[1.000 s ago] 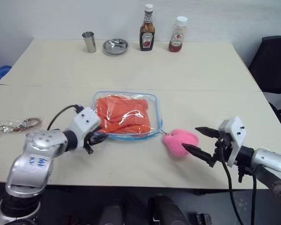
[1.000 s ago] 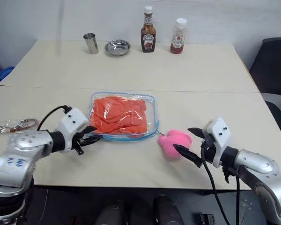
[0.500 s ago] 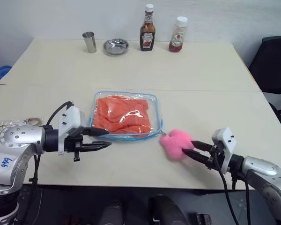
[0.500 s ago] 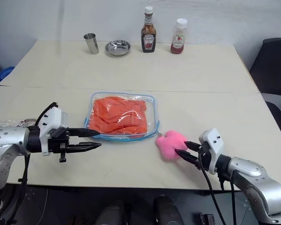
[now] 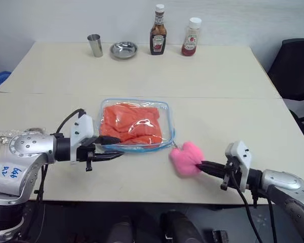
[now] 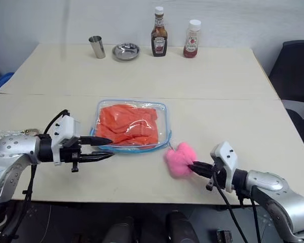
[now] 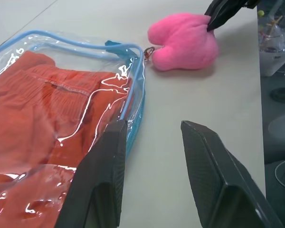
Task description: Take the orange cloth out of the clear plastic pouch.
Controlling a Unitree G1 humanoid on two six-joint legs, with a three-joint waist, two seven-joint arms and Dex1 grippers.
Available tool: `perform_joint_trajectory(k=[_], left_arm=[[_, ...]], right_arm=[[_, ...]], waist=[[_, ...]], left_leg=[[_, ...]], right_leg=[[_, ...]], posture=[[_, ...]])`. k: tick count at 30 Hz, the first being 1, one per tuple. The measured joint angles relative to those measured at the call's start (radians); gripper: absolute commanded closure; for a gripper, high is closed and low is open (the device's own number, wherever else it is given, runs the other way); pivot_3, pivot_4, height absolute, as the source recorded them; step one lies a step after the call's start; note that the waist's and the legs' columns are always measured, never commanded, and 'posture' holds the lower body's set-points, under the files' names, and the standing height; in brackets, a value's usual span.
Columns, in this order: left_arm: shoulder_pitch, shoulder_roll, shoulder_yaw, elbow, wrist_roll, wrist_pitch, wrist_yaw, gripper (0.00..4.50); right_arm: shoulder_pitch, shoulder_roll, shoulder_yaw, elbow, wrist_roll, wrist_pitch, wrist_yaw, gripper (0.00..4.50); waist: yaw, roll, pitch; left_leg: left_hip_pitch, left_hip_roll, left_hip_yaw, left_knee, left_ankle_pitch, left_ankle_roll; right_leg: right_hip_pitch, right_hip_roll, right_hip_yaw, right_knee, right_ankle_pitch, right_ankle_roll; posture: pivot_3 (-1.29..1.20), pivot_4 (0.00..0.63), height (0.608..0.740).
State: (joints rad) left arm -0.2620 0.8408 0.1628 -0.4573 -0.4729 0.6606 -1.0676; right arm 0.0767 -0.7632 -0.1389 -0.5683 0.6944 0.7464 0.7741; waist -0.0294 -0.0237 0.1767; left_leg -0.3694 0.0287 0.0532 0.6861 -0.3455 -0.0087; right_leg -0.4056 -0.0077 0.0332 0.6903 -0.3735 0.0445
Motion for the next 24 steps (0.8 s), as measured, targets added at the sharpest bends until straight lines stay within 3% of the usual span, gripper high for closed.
perform_joint_trajectory(k=[5,12,15,24], left_arm=[[-0.036,0.000,-0.048,0.000,0.000,-0.002,0.023,2.59],[-0.088,-0.002,-0.110,0.036,0.005,-0.021,0.027,2.59],[-0.111,-0.012,-0.139,0.040,0.005,-0.021,0.029,2.59],[-0.155,-0.023,-0.241,0.041,0.011,-0.054,-0.009,2.59]], right_arm=[[-0.049,0.008,0.063,-0.028,0.095,0.103,-0.002,4.40],[-0.149,0.051,0.209,-0.014,0.090,0.154,-0.016,4.40],[-0.158,0.082,0.245,0.018,0.061,0.147,-0.029,3.74],[-0.103,0.059,0.214,-0.031,0.070,0.147,-0.045,0.74]], waist=[[0.000,0.000,0.000],[0.000,0.000,0.000],[-0.001,-0.001,0.000],[0.000,-0.001,0.000]], left_leg=[[0.000,0.000,0.000,0.000,0.000,0.000],[-0.001,0.000,0.000,0.000,0.000,0.000],[0.000,0.000,-0.001,0.000,0.000,0.000],[0.000,0.000,-0.001,-0.001,0.000,0.000]], right_leg=[[0.000,0.000,0.000,0.000,0.000,0.000],[0.000,0.000,0.000,-0.001,0.000,0.000],[0.000,0.000,0.000,0.000,0.000,0.000],[0.000,0.000,0.000,-0.001,0.000,0.000]], posture=[[0.00,0.150,0.740],[0.00,0.150,0.740],[0.00,0.150,0.740],[0.00,0.150,0.740]])
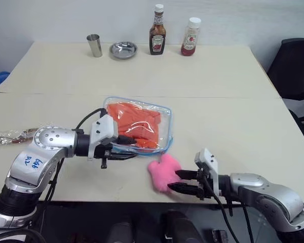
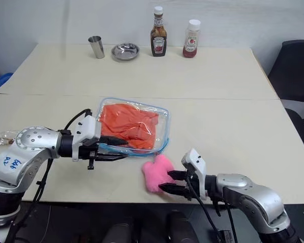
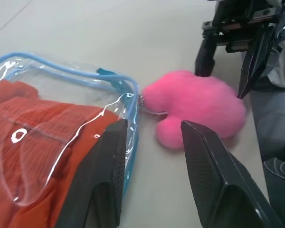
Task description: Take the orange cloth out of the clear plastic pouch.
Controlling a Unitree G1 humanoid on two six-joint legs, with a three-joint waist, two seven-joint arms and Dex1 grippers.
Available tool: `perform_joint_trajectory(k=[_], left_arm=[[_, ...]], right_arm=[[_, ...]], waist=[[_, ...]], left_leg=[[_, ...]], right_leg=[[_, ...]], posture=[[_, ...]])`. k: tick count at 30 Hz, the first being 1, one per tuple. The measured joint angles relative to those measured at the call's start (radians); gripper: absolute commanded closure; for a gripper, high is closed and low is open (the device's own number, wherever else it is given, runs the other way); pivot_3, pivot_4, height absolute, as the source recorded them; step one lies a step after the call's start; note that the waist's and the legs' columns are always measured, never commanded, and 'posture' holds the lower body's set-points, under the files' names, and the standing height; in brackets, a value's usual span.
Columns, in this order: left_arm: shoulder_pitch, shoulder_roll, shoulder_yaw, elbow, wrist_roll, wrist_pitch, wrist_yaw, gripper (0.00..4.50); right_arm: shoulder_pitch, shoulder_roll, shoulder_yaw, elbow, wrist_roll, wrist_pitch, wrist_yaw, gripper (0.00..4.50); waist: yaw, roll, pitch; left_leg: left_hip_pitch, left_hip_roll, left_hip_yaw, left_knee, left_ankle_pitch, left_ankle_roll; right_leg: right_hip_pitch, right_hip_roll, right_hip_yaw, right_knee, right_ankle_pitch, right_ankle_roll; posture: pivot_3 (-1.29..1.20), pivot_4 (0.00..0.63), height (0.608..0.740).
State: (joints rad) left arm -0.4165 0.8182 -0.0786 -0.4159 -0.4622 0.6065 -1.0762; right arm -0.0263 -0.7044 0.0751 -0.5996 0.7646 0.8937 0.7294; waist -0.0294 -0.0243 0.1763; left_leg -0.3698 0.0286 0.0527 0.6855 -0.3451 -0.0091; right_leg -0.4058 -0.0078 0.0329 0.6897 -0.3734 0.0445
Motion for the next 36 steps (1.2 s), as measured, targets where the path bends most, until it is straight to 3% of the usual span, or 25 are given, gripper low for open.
perform_joint_trajectory(k=[1,11,18,24,29,32,36], left_arm=[[-0.013,-0.007,-0.022,0.001,0.003,-0.008,-0.010,2.59],[-0.179,-0.136,-0.239,0.112,0.067,-0.075,-0.120,2.59],[-0.210,-0.156,-0.364,0.166,0.176,-0.187,-0.204,2.59],[-0.255,-0.187,-0.444,0.295,0.360,-0.433,-0.223,2.59],[-0.257,-0.237,-0.444,0.334,0.403,-0.482,-0.190,2.59],[-0.232,-0.231,-0.432,0.323,0.408,-0.486,-0.184,3.18],[-0.190,-0.196,-0.400,0.279,0.385,-0.450,-0.191,4.38]], right_arm=[[0.007,-0.018,-0.009,-0.015,-0.005,-0.001,0.000,0.43],[-0.030,-0.200,-0.226,-0.196,0.090,0.047,-0.003,0.43],[-0.126,-0.361,-0.298,-0.178,0.107,0.013,0.120,0.43],[-0.347,-0.384,-0.145,0.047,-0.050,-0.097,0.210,0.43],[-0.465,-0.321,0.001,0.173,-0.190,-0.199,0.251,0.43],[-0.514,-0.261,0.112,0.247,-0.329,-0.328,0.278,0.39],[-0.558,-0.177,0.234,0.375,-0.512,-0.541,0.308,0.39]], waist=[[0.001,0.000,0.000],[0.001,0.000,0.000],[0.001,0.000,0.000],[0.002,0.000,0.000],[0.002,0.000,0.000],[0.001,0.000,0.000],[-0.002,0.000,0.000]], left_leg=[[0.000,0.000,0.000,0.000,0.000,0.000],[-0.001,-0.001,0.000,0.000,0.000,0.000],[0.000,0.000,0.000,0.000,0.001,0.000],[-0.001,-0.001,0.000,0.000,0.001,0.002],[-0.002,-0.001,0.000,0.000,0.001,0.002],[-0.002,-0.001,0.000,0.000,0.001,0.002],[-0.002,0.000,0.001,0.000,0.002,0.001]], right_leg=[[0.000,0.000,0.000,0.000,0.000,0.000],[0.000,0.001,0.000,0.000,0.000,0.000],[0.000,0.001,0.000,-0.001,0.000,0.000],[-0.001,0.000,0.001,-0.001,0.000,0.000],[-0.002,0.000,0.001,0.000,0.000,0.000],[-0.002,0.000,0.001,0.000,0.000,0.000],[-0.003,0.000,0.001,0.001,0.000,0.000]], posture=[[0.00,0.150,0.740],[0.00,0.150,0.740],[0.00,0.150,0.740],[0.00,0.150,0.740],[0.00,0.150,0.740],[0.00,0.150,0.740],[0.00,0.150,0.740]])
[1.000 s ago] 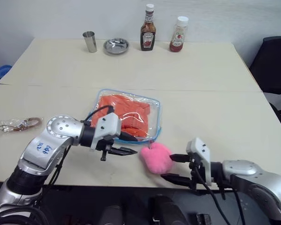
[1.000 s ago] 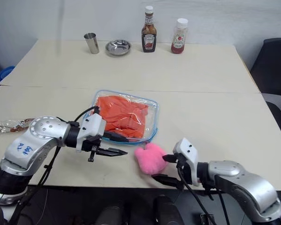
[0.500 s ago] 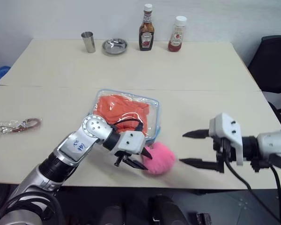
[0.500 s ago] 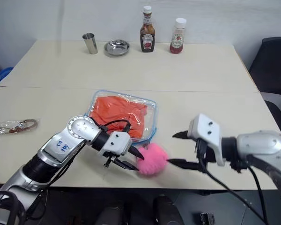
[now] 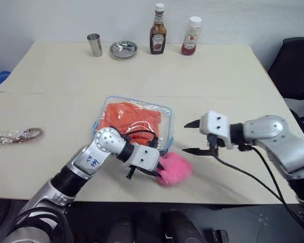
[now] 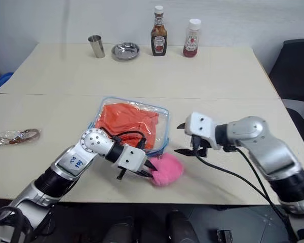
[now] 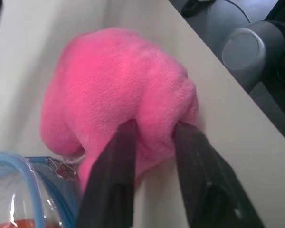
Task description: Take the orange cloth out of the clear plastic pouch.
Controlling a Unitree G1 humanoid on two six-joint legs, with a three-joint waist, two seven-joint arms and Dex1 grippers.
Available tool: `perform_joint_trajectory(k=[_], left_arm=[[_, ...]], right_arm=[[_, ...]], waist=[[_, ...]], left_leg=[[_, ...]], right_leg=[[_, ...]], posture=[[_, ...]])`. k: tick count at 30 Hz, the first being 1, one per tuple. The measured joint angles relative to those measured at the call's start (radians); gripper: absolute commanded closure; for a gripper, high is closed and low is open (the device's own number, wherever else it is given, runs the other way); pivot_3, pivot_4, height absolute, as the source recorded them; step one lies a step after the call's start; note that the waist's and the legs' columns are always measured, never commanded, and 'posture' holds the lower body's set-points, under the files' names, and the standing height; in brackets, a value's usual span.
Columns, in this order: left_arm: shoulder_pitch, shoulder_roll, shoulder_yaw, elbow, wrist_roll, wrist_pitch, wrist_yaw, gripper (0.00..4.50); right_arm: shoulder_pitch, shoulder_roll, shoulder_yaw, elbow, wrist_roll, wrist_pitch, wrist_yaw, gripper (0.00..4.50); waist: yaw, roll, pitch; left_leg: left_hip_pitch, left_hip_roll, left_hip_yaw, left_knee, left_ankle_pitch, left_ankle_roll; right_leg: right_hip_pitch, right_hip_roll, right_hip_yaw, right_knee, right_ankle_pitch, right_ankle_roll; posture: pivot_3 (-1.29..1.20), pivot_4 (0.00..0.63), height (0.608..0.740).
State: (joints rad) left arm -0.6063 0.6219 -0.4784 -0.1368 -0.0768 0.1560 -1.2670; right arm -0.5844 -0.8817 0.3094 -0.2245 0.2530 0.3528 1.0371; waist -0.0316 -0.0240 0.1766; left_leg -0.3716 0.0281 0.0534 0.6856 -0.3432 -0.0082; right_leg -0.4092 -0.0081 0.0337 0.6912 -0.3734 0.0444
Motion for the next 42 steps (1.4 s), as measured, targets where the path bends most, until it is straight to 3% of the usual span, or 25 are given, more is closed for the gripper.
perform_joint_trajectory(k=[7,8,10,20,27,35,42], left_arm=[[0.055,0.055,0.050,-0.105,-0.017,0.105,0.006,4.47],[0.062,0.056,0.056,-0.122,-0.018,0.122,0.011,4.49],[0.075,0.057,0.069,-0.157,-0.025,0.157,0.023,4.50],[0.107,0.057,0.080,-0.243,-0.038,0.249,0.078,4.50],[0.185,0.081,0.158,-0.295,-0.084,0.337,0.126,4.50],[0.397,0.161,0.452,-0.398,-0.240,0.528,0.214,4.50],[0.537,0.184,0.639,-0.413,-0.312,0.583,0.297,4.50]], right_arm=[[-0.100,0.134,0.095,0.259,-0.235,-0.402,0.021,0.39],[-0.105,0.151,0.097,0.284,-0.245,-0.437,0.023,0.57],[-0.107,0.185,0.097,0.324,-0.256,-0.502,0.034,1.03],[-0.106,0.211,0.099,0.375,-0.265,-0.618,0.103,4.45],[-0.107,0.218,0.099,0.426,-0.288,-0.659,0.109,4.45],[-0.138,0.208,0.078,0.523,-0.293,-0.740,0.130,4.45],[-0.144,0.188,0.073,0.577,-0.294,-0.793,0.138,4.45]], waist=[[0.001,0.000,0.000],[0.001,0.000,0.000],[0.000,0.000,0.000],[-0.003,0.000,0.000],[-0.004,0.000,0.000],[-0.008,0.000,0.000],[-0.006,0.001,0.000]], left_leg=[[0.000,0.000,0.000,0.000,0.000,0.000],[0.000,0.000,0.000,0.000,0.000,0.000],[0.000,0.000,0.000,0.000,0.000,0.000],[0.000,0.000,0.000,0.000,0.000,-0.001],[0.001,0.000,0.000,0.000,0.000,-0.001],[0.001,0.000,-0.001,0.000,0.000,-0.001],[0.001,0.000,-0.001,0.000,0.000,-0.001]], right_leg=[[0.000,-0.001,0.000,0.000,0.000,0.000],[0.000,-0.001,0.000,0.000,0.000,0.000],[0.000,-0.001,0.000,0.000,0.000,0.000],[0.000,0.000,-0.001,0.002,0.000,0.000],[0.000,0.000,-0.001,0.002,0.000,0.000],[0.000,-0.001,-0.001,0.002,0.000,0.000],[0.001,-0.001,-0.001,0.001,0.000,0.000]], posture=[[0.00,0.150,0.740],[0.00,0.150,0.740],[0.00,0.150,0.740],[0.00,0.150,0.740],[0.00,0.150,0.740],[0.00,0.150,0.740],[0.00,0.150,0.740]])
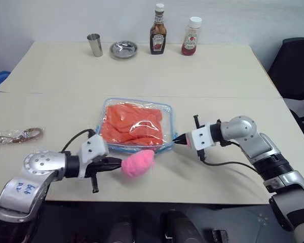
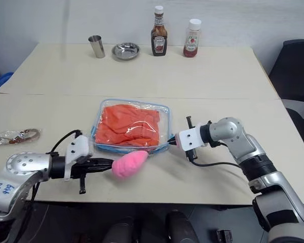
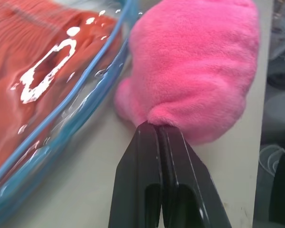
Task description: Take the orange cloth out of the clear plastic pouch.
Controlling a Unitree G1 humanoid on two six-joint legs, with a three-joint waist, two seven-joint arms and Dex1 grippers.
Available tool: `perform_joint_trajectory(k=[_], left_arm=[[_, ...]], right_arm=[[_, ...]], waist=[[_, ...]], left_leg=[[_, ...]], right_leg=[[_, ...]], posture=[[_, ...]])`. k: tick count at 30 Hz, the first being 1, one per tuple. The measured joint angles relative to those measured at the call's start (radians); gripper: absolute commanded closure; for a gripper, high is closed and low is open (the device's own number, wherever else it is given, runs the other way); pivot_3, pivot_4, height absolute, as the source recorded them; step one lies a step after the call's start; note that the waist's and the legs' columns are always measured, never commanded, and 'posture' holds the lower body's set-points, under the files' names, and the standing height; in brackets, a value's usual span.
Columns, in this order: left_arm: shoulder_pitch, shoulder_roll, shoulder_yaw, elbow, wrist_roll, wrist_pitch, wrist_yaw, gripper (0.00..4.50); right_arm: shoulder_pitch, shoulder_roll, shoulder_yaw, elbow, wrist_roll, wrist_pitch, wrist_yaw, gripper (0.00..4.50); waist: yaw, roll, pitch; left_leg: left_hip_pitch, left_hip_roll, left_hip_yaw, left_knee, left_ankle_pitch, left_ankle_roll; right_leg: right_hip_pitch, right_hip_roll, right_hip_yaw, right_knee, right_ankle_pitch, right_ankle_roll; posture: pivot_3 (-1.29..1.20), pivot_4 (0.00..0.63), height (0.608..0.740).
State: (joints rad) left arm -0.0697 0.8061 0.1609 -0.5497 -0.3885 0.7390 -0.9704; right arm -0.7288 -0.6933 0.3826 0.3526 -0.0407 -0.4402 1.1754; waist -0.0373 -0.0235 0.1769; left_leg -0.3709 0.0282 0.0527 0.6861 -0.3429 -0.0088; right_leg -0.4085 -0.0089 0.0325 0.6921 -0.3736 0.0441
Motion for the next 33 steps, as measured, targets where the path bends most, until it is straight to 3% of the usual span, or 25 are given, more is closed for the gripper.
perform_joint_trajectory(k=[5,11,15,21,22,25,31,32,33], left_arm=[[0.042,-0.012,0.190,0.014,-0.107,0.085,0.058,4.50],[0.088,0.023,0.462,0.203,-0.163,0.143,0.085,4.50],[0.092,0.040,0.495,0.252,-0.163,0.127,0.099,4.50],[0.098,-0.015,0.434,0.254,-0.162,0.104,0.151,4.50],[0.099,-0.026,0.416,0.255,-0.162,0.103,0.160,4.50],[0.091,-0.050,0.401,0.271,-0.163,0.103,0.190,3.83],[0.053,-0.055,0.386,0.358,-0.160,0.106,0.246,1.96],[0.035,-0.054,0.388,0.382,-0.157,0.118,0.268,1.95],[0.016,-0.052,0.392,0.408,-0.157,0.133,0.291,1.95]], right_arm=[[-0.007,-0.011,-0.005,0.029,0.000,-0.043,0.002,4.45],[-0.008,-0.079,-0.045,0.076,0.014,-0.132,0.041,4.45],[-0.008,-0.081,-0.047,0.095,0.025,-0.172,0.061,4.45],[-0.008,-0.078,-0.052,0.104,0.034,-0.170,0.073,4.45],[-0.008,-0.077,-0.052,0.104,0.037,-0.166,0.079,4.26],[-0.006,-0.078,-0.054,0.098,0.058,-0.128,0.099,3.46],[0.050,-0.092,-0.095,0.001,0.098,-0.027,0.116,1.38],[0.071,-0.098,-0.111,-0.030,0.108,0.004,0.113,1.04],[0.092,-0.108,-0.125,-0.067,0.123,0.040,0.109,1.04]], waist=[[0.000,0.000,0.000],[-0.010,0.000,0.000],[-0.015,0.000,0.000],[-0.018,0.000,0.000],[-0.018,0.000,0.000],[-0.018,0.000,0.000],[-0.017,0.000,0.000],[-0.016,0.000,0.000],[-0.013,0.000,0.000]], left_leg=[[0.000,0.000,0.000,0.000,0.000,0.000],[0.000,0.000,-0.001,-0.001,0.000,0.000],[0.000,0.000,-0.001,-0.001,0.000,0.000],[0.000,0.000,-0.001,-0.001,0.000,0.000],[0.000,0.000,0.000,-0.001,0.000,0.000],[0.000,0.000,-0.001,-0.001,0.000,0.000],[0.001,0.000,-0.001,-0.001,0.000,0.000],[0.000,0.000,-0.001,-0.001,0.000,0.000],[0.000,0.000,-0.001,-0.001,0.000,0.000]], right_leg=[[0.000,0.000,0.000,0.000,0.000,0.000],[0.000,0.000,-0.001,-0.001,0.000,0.000],[0.000,-0.001,-0.001,-0.001,0.000,0.000],[0.000,0.000,-0.001,-0.001,0.000,0.000],[0.000,0.000,-0.001,-0.001,0.000,0.000],[0.000,0.000,-0.001,-0.001,0.000,0.000],[0.000,0.000,-0.002,0.000,0.000,0.000],[0.000,0.000,-0.002,0.000,0.000,0.000],[0.000,0.000,-0.002,0.000,0.000,0.000]], posture=[[0.00,0.150,0.740],[0.00,0.150,0.740],[0.00,0.150,0.740],[0.00,0.150,0.740],[0.00,0.150,0.740],[0.00,0.150,0.740],[0.00,0.150,0.740],[0.00,0.150,0.740],[0.00,0.150,0.740]])
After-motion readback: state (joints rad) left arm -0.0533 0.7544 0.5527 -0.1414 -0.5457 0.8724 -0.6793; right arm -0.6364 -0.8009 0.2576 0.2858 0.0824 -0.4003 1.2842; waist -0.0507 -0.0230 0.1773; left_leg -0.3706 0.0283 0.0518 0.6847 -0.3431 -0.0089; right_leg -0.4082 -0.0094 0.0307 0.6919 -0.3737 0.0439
